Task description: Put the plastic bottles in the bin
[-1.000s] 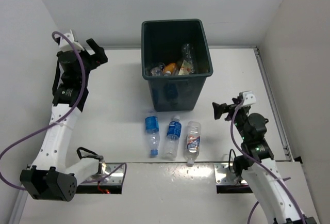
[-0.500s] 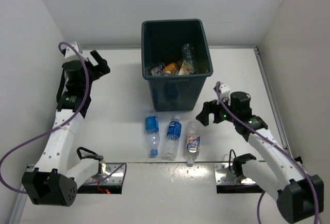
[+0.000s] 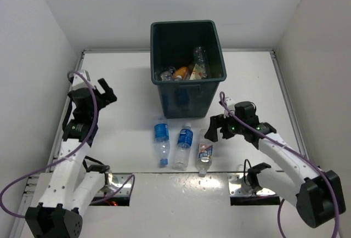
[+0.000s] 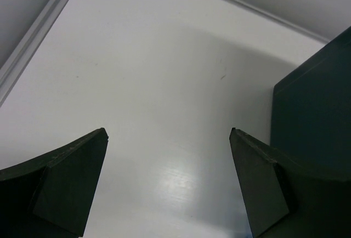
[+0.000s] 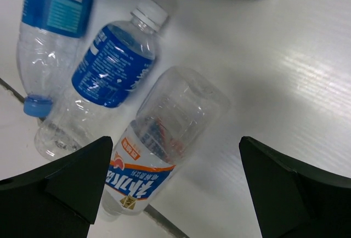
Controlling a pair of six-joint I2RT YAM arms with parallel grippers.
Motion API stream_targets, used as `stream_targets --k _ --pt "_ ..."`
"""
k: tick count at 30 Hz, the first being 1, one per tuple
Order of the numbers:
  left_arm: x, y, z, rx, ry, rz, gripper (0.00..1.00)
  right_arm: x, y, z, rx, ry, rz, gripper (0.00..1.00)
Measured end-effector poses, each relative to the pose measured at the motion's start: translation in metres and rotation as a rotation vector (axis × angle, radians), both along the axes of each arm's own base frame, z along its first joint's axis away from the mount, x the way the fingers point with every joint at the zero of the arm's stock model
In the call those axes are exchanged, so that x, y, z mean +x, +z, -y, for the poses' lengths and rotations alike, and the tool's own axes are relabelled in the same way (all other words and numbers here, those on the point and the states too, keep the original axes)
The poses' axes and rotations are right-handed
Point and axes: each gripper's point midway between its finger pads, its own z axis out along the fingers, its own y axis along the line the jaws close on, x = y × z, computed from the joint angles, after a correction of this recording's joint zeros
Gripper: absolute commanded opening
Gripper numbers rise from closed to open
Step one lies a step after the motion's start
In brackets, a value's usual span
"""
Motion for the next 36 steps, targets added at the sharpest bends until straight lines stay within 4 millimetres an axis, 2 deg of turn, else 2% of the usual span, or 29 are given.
stream_targets --k 4,7,16,21,25,28,32,33,35,36 --pt "-0.019 -0.022 -0.004 0.023 0.008 -0.035 1.0 -0.01 -0.017 -0.006 -0.019 0.021 -0.072 1.0" --pt "-0.027 -0.028 -0.007 0.041 0.018 -0.056 1.0 -0.023 -0.027 -0.017 -0.032 0.076 -0.117 1.0" --pt "-0.041 -0.023 -0.015 0.067 0.051 -0.047 1.0 -0.027 -0.05 -0.019 -0.062 0.063 -0.204 1.0" --pt "-0.048 -0.031 -0.02 0.088 0.075 -0.063 1.0 -0.026 -0.06 -0.021 -0.063 0.045 -0.25 1.0" --pt "-0.049 -0.033 -0.022 0.095 0.083 -0.072 1.0 -0.026 -0.072 -0.015 -0.097 0.004 -0.302 0.96" --pt "-0.051 -0.039 -0.023 0.102 0.086 -0.09 1.0 -0.02 -0.074 -0.013 -0.105 -0.022 -0.3 0.9" --pt "-0.051 -0.039 -0.025 0.109 0.089 -0.091 1.0 -0.015 -0.075 -0.008 -0.103 -0.064 -0.315 0.73" --pt "-0.051 -0.039 -0.025 0.111 0.09 -0.091 1.0 -0.013 -0.076 -0.005 -0.105 -0.078 -0.317 0.64" --pt "-0.051 -0.04 -0.025 0.116 0.091 -0.093 1.0 -0.011 -0.077 0.002 -0.11 -0.108 -0.325 0.55" --pt "-0.051 -0.042 -0.026 0.117 0.091 -0.096 1.0 -0.01 -0.076 0.004 -0.112 -0.123 -0.322 0.46"
